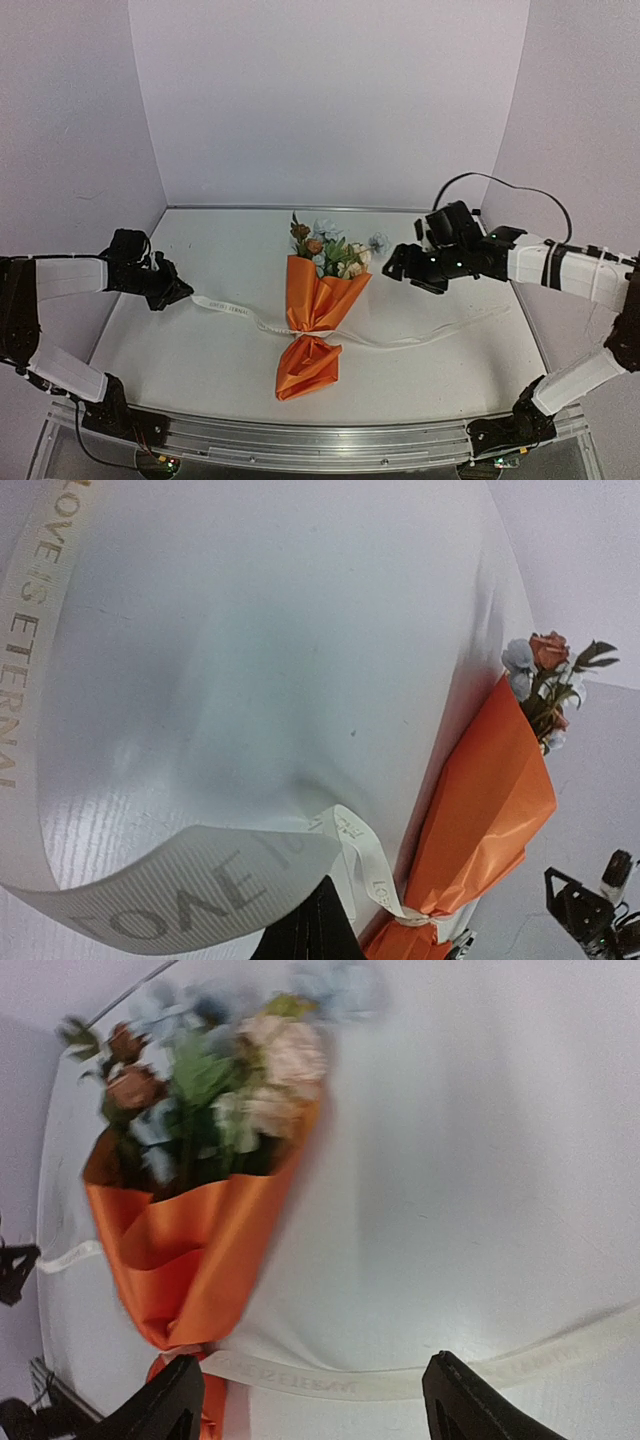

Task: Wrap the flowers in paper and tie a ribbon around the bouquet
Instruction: Cross the half-tied ribbon over the folded bouquet.

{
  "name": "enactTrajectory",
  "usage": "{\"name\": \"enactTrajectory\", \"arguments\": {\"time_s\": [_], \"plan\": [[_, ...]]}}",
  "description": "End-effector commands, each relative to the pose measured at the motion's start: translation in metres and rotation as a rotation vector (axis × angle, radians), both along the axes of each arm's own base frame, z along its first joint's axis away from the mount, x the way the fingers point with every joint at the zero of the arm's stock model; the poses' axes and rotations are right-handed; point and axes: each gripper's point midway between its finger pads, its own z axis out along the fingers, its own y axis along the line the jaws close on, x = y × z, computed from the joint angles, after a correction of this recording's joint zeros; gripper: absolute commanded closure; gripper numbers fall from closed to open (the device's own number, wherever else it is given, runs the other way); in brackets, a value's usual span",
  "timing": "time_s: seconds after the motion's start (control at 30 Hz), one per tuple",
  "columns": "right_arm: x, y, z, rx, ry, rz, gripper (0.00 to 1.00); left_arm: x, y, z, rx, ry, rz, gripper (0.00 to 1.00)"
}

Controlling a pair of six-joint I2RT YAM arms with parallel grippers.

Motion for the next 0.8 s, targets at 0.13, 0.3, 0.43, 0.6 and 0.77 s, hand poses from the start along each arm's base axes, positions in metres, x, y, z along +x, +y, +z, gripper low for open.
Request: {"name": "enactTrajectory", "arguments": {"time_s": [0.13, 0.3, 0.43, 0.6, 0.77], "plan": [[0.000, 0.195, 0.038, -0.044, -0.224, 0.607, 0.18, -0.008, -0.013, 0.063, 0.027, -0.142, -0.085, 1.00], [-0.003, 0.267, 0.023, -0.034, -0.239, 0.786, 0.17, -0.020, -0.018, 0.093, 0.008, -0.222, -0.125, 1.00], [-0.009, 0.301, 0.012, 0.015, -0.213, 0.862, 0.17, -0.035, -0.037, 0.119, -0.091, -0.307, -0.234, 1.00], [-0.027, 0.328, -0.001, 0.067, -0.182, 0.933, 0.15, -0.052, -0.050, 0.161, -0.168, -0.440, -0.312, 1.00], [-0.040, 0.346, -0.010, 0.100, -0.169, 0.969, 0.13, -0.060, -0.052, 0.201, -0.179, -0.546, -0.332, 1.00]]}}
